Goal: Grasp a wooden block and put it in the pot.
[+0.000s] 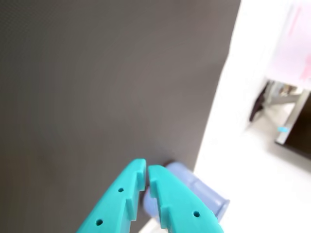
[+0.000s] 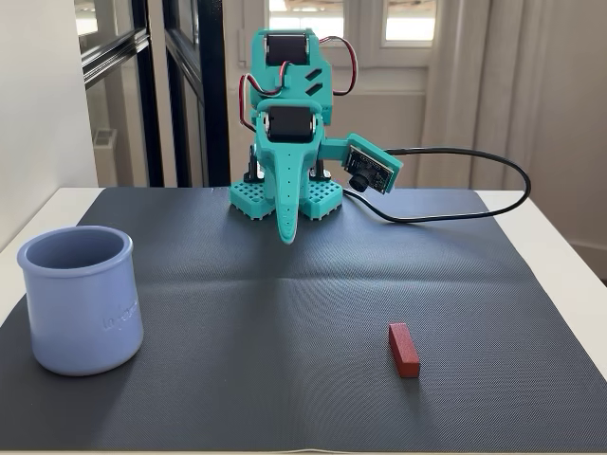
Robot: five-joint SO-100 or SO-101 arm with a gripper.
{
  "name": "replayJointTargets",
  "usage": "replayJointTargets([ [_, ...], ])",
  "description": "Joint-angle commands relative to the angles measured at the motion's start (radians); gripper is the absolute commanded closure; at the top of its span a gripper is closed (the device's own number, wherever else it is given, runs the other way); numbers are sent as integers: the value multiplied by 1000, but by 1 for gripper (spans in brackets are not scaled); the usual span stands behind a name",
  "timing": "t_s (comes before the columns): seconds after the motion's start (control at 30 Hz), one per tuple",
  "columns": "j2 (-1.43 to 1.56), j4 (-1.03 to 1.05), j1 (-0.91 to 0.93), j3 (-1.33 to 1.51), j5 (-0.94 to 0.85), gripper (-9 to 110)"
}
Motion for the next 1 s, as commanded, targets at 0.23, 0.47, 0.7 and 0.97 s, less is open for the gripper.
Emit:
replayJointTargets([
  [0.23, -433, -66, -87, -397, 463, 101],
  [0.47, -686, -58, -138, -652, 956, 101],
  [0.7, -942, -55, -156, -854, 1310, 101],
  [0.97, -1204, -54, -178, -968, 1609, 101],
])
